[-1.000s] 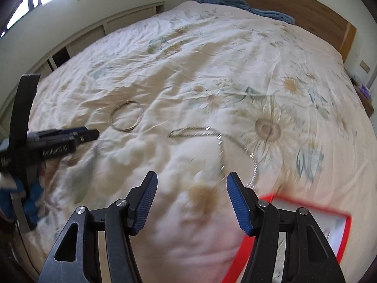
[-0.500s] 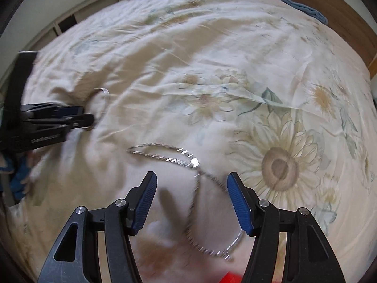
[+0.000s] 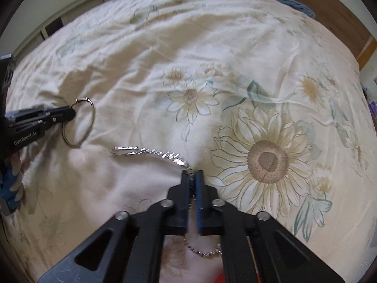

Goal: Organize jewelry
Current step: 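Grasp the silver bangle with the left tool while the right tool grasps the chain necklace, then carry the bangle and necklace over the red box and open both tools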

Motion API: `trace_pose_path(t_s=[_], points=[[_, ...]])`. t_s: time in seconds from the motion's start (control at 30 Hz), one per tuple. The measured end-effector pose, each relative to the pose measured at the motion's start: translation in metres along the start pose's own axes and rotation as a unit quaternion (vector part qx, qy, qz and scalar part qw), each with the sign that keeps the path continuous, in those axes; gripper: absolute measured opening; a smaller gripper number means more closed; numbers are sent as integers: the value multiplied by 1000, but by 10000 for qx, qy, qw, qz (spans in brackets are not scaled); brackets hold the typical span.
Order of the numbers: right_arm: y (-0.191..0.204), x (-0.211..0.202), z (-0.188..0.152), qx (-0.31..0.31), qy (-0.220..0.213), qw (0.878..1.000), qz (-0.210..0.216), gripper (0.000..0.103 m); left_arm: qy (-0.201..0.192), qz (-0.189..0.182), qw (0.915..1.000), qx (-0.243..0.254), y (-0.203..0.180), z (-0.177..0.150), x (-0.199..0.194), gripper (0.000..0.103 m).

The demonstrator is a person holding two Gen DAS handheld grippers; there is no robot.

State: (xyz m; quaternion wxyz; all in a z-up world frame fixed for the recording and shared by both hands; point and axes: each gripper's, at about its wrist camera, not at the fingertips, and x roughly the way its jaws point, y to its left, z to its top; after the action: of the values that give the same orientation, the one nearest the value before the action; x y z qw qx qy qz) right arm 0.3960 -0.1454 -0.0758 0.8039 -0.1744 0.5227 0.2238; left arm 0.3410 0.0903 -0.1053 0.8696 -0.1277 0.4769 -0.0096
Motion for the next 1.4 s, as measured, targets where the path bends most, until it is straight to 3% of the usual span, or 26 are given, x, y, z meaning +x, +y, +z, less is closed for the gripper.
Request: trace_pose_path(t_s=[0.33,0.67,1.07,1.4], points=[[28,-64,-6,433,-749,9957,330,2,-213,83,9996,194,-8,-11,-57,3],[46,-158,-28,766,-1491,9847,473,2,-508,76,9981,328,-20,-28,-137,2],[31,-263,-116,1203,-1953,9733,61,2,-877,-414,9929,690,-88,-61,-222,2],[-25,-285,-199,1791,-1880,9652,-313,3,-700,-971,9846,1272,-191,-88,-225,2]])
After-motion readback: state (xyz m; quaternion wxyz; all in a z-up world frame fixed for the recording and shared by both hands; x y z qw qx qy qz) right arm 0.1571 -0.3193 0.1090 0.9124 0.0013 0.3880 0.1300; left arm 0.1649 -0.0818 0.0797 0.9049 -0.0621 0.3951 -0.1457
